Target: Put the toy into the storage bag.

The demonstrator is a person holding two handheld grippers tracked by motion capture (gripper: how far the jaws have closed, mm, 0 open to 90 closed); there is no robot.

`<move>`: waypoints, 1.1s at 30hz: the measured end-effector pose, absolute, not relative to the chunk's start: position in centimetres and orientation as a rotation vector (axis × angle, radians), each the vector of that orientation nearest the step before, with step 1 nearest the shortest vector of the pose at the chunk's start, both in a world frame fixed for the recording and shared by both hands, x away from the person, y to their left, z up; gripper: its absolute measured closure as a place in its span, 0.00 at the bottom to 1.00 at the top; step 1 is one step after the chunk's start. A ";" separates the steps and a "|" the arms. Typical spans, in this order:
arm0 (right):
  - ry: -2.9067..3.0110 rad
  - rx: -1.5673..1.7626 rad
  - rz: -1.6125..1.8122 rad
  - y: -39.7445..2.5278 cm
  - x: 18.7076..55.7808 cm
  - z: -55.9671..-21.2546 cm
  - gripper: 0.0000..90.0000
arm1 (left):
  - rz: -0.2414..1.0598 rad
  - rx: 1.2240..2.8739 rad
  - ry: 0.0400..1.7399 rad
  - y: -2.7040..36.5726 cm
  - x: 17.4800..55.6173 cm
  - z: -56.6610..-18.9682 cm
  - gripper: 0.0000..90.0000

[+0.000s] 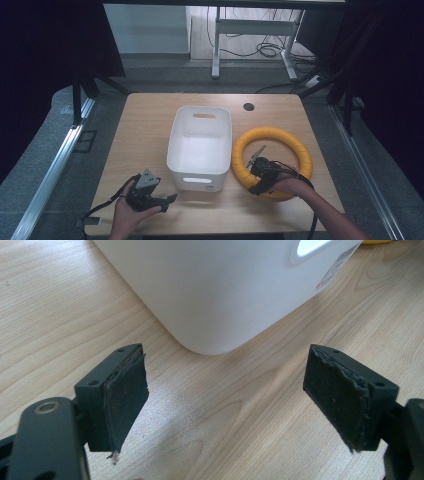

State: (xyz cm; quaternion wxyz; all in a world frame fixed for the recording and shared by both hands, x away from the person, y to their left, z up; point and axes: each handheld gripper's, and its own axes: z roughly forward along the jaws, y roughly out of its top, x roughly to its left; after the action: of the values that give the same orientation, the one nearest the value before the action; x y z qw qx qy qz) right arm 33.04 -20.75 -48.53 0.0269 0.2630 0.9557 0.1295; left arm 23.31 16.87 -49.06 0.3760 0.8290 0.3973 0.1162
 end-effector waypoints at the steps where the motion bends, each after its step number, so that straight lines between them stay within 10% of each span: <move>1: 2.962 0.814 0.366 -20.6 33.0 -48.7 0.34 | 0.296 2.121 1.016 16.9 23.3 -49.1 0.20; 33: 3.067 0.790 0.235 -20.2 34.3 -49.1 0.57 | 0.292 2.113 1.014 17.0 23.3 -48.9 0.20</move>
State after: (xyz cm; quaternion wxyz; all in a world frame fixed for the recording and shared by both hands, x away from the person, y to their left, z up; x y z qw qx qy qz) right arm 34.29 -20.16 -49.10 -0.0173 0.2486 0.9656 0.0740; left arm 23.30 16.97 -48.95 0.3799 0.8276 0.3971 0.1144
